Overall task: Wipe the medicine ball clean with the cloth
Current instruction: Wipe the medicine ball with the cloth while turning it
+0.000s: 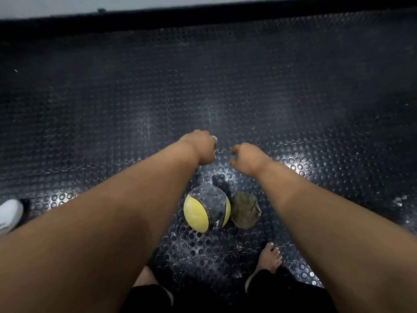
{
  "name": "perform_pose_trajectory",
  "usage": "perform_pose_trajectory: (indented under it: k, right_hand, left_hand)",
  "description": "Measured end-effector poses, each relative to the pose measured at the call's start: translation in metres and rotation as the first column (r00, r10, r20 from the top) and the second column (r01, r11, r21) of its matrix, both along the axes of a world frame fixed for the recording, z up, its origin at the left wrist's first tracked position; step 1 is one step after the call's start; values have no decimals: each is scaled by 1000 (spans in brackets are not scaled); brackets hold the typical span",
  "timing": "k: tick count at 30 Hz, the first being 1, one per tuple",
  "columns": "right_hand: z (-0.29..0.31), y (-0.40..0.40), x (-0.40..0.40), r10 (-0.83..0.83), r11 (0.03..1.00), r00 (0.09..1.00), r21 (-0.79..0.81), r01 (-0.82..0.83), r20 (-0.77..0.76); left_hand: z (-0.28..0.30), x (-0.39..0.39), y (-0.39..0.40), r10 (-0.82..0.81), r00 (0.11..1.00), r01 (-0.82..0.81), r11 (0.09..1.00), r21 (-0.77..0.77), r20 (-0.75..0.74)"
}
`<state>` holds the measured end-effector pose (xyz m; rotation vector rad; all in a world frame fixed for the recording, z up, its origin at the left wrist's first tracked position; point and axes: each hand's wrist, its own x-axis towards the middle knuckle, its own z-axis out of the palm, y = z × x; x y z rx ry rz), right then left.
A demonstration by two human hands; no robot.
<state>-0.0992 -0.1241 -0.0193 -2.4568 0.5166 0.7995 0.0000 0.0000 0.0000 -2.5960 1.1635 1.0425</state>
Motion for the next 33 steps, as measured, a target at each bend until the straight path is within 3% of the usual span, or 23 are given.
perform_pose_trajectory:
  k: [7, 13, 18, 24, 28, 33]
  right_hand:
    - [-147, -7, -33, 34, 997, 981, -68, -48, -191]
    - [-241, -11, -70, 53, 989, 959, -120, -89, -280]
    - [-284, -13, -85, 61, 981, 927, -151, -125, -371]
    - [-309, -15, -110, -21, 971, 939, -231, -62, -343]
    - [-325, -16, -143, -182, 956, 918, -280, 82, -353]
    - [-310, -2, -169, -329, 941, 888, -191, 280, -321]
  left_hand:
    - [-137, -27, -5, 3, 991, 8, 996, 84, -132]
    - [-205, -47, 0, 17, 974, 5, 995, 95, -226]
    - [-226, -48, 3, 88, 963, -67, 993, 93, -253]
    - [-227, -58, 9, 72, 970, -56, 995, 77, -233]
    - [-225, -74, 15, 73, 976, -64, 997, 50, -203]
    - [-218, -110, 44, 74, 991, -71, 997, 35, -110]
